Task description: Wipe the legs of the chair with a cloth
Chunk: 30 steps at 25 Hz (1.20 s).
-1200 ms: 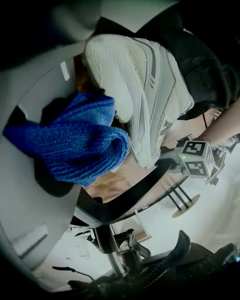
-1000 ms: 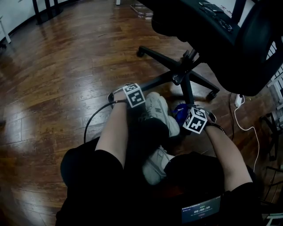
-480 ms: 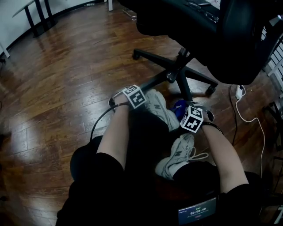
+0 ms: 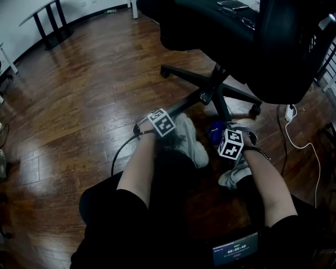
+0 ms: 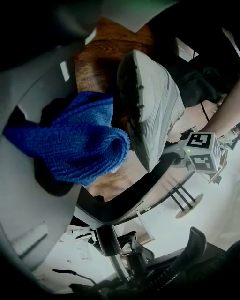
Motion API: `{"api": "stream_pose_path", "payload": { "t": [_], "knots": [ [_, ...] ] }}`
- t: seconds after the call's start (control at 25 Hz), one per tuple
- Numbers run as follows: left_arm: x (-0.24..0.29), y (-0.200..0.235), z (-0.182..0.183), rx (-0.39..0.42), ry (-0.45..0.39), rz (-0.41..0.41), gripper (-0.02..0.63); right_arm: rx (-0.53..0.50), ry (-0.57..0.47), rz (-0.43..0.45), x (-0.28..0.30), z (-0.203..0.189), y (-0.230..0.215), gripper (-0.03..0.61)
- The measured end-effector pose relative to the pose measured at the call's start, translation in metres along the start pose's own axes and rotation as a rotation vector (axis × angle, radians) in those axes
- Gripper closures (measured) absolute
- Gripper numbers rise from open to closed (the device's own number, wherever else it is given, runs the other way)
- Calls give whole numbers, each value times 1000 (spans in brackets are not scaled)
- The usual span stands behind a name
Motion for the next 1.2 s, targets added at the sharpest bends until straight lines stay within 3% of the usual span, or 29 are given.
{"api": "stream_pose_path", "payload": {
  "t": [0.16, 0.32, 0.44, 0.6, 0.76, 0.88, 1.08, 1.2],
  "knots": [
    [0, -7, -1, -20, -5, 36, 558, 6, -55, 19, 0, -6, -13, 488],
    [-4, -14, 3, -90, -21, 40, 558, 5, -123, 65, -4, -15, -25, 489],
    [-4, -17, -1, -126, -1, 7, 557, -9, -134, 121, -1, -17, -24, 488],
    [-5, -19, 5, -167, 9, -13, 555, 6, -66, 225, -8, -20, -39, 488],
    [-5, -30, 8, -210, 33, -22, 554, -114, 57, 286, -30, -26, -45, 488],
    [-6, -41, 13, -230, 25, -34, 549, -163, 98, 221, -48, -26, -53, 488],
    [-8, -65, 21, -284, 32, -37, 538, 8, -104, 21, -62, 6, -51, 489],
    [-9, -79, 29, -334, 34, -43, 534, 44, -220, -37, -63, 37, -32, 489]
  ]
}}
Point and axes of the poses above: the fingertips, and each gripper's own axes: x forward along the fingers, y to its left, z out of its top, the point moved 8 cm from there along -x, backward along the fingers, and after that the axes turned 11 degrees about -y, right-handed, at the moved point
